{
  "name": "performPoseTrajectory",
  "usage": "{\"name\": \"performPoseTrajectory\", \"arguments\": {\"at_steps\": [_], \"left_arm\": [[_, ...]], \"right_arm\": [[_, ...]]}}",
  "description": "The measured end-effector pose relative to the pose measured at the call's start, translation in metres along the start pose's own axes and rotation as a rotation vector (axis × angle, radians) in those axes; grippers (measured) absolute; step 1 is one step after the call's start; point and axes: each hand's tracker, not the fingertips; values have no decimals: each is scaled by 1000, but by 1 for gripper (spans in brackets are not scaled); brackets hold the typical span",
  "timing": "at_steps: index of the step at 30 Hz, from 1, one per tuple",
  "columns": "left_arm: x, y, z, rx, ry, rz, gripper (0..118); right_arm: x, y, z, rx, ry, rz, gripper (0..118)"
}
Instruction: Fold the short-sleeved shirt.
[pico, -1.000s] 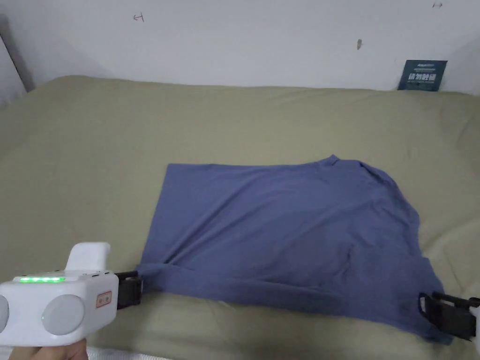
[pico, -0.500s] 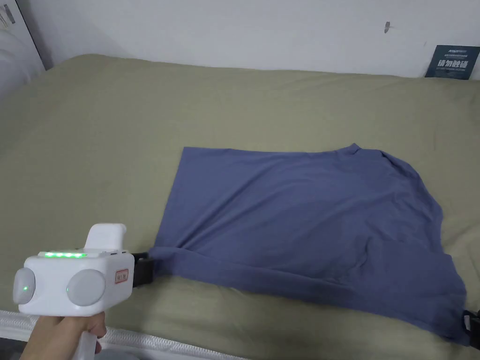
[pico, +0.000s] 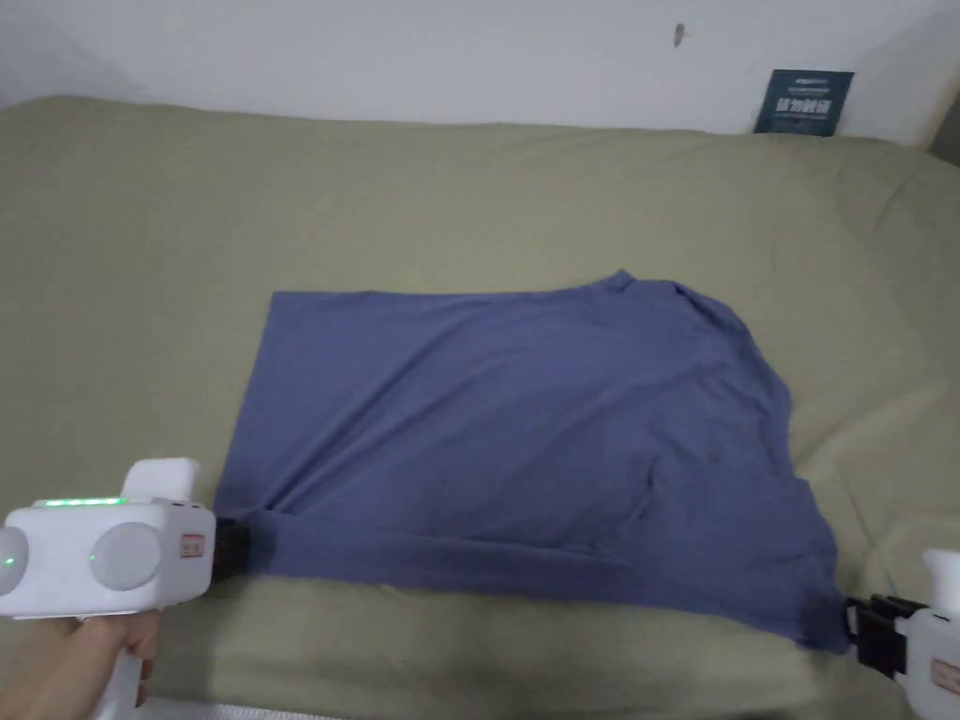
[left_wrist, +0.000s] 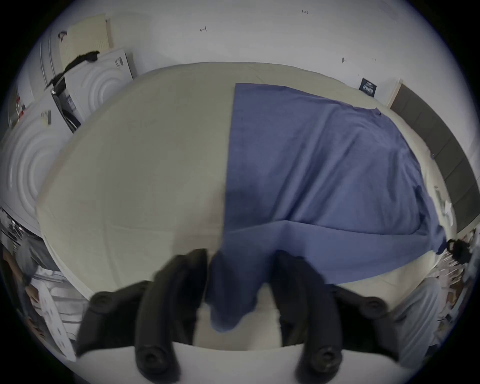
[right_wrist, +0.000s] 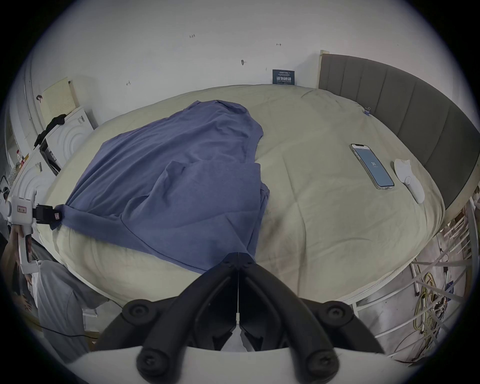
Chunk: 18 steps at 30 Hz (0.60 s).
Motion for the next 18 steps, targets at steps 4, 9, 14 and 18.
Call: {"name": "performPoseTrajectory", "arguments": {"at_steps": [4,9,14,18], "left_arm": [[14,-3,6,13,14,-16,13],[15,-3,9,16,9,-25,13],[13,-2,10,13,-2,-19,13],[13,-2,10,14,-1,-19,13]], "right_arm": [[8,-1,1,0,1,-7,3],[16,2,-3,1,30,-39,113],[5,3,-14,-20,42,47,103],[4,1,-37,-73,45,80,58]]}}
